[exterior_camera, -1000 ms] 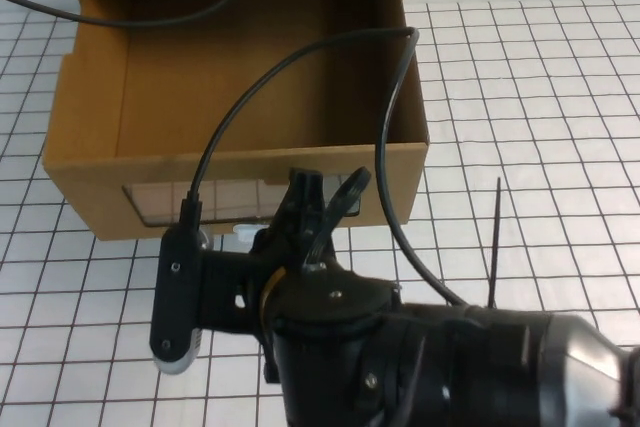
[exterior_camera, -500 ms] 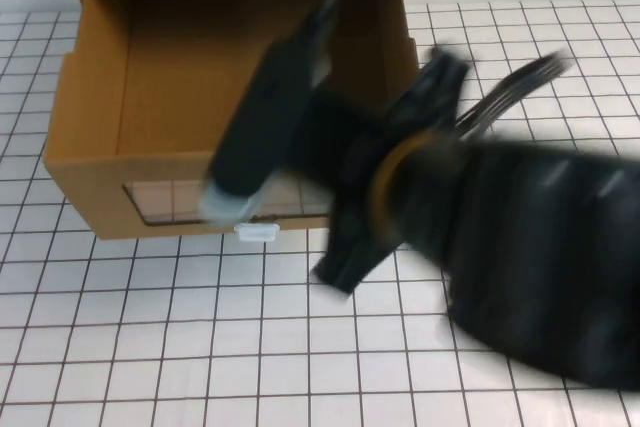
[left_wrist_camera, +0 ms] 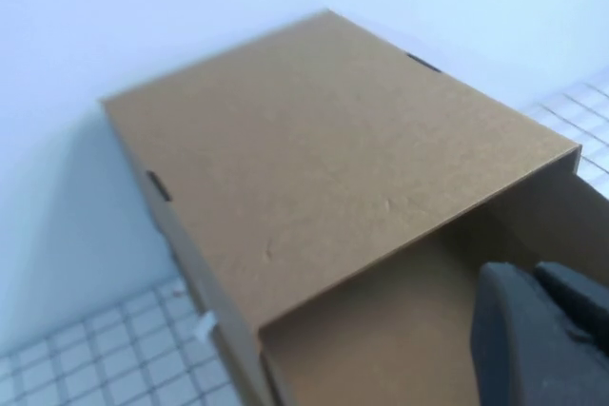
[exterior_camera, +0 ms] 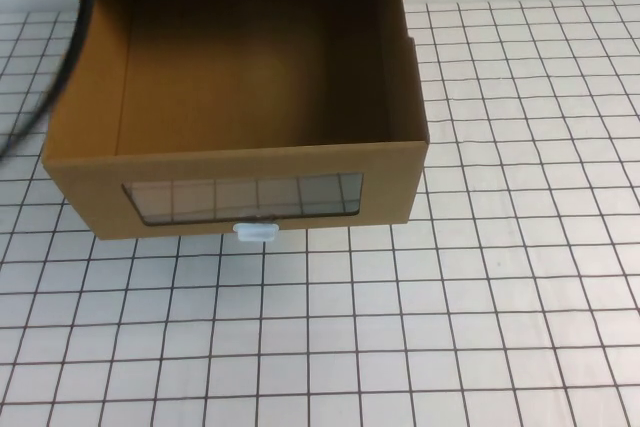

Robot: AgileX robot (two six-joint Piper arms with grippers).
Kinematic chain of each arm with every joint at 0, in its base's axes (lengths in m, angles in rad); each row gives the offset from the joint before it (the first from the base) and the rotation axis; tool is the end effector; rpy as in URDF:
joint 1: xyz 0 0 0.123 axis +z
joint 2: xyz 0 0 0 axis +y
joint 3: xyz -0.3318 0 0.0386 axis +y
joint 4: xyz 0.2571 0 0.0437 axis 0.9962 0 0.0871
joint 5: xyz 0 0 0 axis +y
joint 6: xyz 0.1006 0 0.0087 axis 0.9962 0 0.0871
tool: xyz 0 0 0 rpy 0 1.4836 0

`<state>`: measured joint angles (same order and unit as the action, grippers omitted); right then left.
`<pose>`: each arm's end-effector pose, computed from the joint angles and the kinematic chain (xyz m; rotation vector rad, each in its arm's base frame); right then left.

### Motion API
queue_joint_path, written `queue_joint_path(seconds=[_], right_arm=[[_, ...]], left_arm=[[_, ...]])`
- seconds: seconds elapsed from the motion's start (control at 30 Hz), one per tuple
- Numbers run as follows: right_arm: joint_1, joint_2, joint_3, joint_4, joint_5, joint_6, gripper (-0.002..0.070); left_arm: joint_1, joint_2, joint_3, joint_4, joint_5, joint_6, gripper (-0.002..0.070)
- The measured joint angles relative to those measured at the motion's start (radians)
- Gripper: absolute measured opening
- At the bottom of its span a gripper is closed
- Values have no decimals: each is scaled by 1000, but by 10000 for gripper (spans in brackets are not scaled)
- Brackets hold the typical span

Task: Open the shoe box
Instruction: 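Pull the top drawer of the cardboard box fully open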

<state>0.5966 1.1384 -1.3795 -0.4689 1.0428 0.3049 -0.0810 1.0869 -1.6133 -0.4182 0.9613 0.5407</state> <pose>0.1946 0.0845 0.4869 -0.3722 2.1426 -0.0790 0.1676 -0.0474 0.5730 0.5702 1.7717 -0.1723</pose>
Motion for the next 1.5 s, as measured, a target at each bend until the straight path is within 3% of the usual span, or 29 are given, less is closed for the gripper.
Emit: queue_joint_path(seconds=[0.17, 0.37, 0.5, 0.73, 0.9, 1.33, 1.5], right_arm=[[-144, -169, 166, 156, -94, -8, -13], [-159, -406, 443, 305, -249, -8, -12], [-159, -595, 632, 340, -369, -8, -13], [-159, -858, 832, 350, -465, -8, -14], [-159, -983, 911, 339, -561, -8, -13], [-159, -1017, 1161, 340, -886, -8, -13], [-159, -1017, 1210, 342, -912, -8, -13]], left_arm=[[0, -376, 425, 3, -255, 45, -2], [0, -852, 853, 8, -453, 60, -2], [0, -1078, 1047, 8, -491, 3, -2], [-6, -1104, 1175, -17, -427, -44, -2], [-6, -1104, 1249, -31, -563, -44, -2], [-6, -1104, 1544, -120, -760, -49, -2], [-6, -1104, 1621, -138, -853, -49, -2]])
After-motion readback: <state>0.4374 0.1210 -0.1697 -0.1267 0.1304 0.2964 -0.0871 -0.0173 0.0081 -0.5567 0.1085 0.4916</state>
